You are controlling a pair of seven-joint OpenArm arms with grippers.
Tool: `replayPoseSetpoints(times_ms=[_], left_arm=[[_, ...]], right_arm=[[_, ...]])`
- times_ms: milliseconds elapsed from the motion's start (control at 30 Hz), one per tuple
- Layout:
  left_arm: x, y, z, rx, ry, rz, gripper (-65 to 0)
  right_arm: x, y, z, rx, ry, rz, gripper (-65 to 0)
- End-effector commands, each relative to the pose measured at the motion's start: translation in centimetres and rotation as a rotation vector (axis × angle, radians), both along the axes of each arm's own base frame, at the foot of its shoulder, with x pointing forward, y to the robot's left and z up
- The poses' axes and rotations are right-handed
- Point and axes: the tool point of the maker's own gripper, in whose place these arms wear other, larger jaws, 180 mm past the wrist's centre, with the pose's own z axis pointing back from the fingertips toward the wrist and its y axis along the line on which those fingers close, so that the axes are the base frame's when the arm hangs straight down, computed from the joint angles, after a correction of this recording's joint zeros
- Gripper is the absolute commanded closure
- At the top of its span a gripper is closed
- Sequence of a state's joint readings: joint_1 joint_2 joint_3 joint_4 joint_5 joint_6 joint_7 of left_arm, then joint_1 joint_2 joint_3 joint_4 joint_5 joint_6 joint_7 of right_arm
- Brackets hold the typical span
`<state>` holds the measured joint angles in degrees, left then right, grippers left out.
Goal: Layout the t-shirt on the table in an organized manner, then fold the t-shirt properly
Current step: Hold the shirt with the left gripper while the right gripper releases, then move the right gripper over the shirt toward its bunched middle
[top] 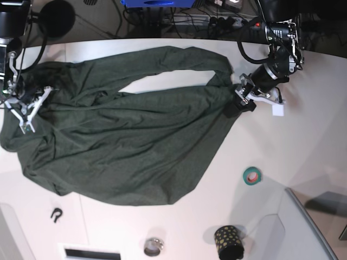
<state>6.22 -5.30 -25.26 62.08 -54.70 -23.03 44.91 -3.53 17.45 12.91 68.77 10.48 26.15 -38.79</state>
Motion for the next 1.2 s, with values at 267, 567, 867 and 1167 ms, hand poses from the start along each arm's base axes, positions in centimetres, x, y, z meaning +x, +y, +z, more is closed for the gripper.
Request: replayPoseSetpoints(times_ms=[267,567,867,1167], left_arm=[[-1.6,-3.3,-2.3,0.081,0.121,-0.162,-6.1],[-1.4,-3.2,-2.0,0.095,0.109,-0.176,0.0],[0.0,-2.8,0.9,0.149,0.014,-0.191,0.0],[-0.6,-2.4,0.6,0.158,0.027,-0.190,0.0]], right_arm=[[2.9,-4.2,6.5,0.021,-0.268,-0.223,-0.3],[-3.8,-9.9,7.1,0.089,-0.186,-0.491,-43.5],[-6.7,-9.7,3.9,0.217,-0.114,-0.654,-52.8],[-8.5,-8.1,3.1,0.212,-0.043,-0.637,-52.7]])
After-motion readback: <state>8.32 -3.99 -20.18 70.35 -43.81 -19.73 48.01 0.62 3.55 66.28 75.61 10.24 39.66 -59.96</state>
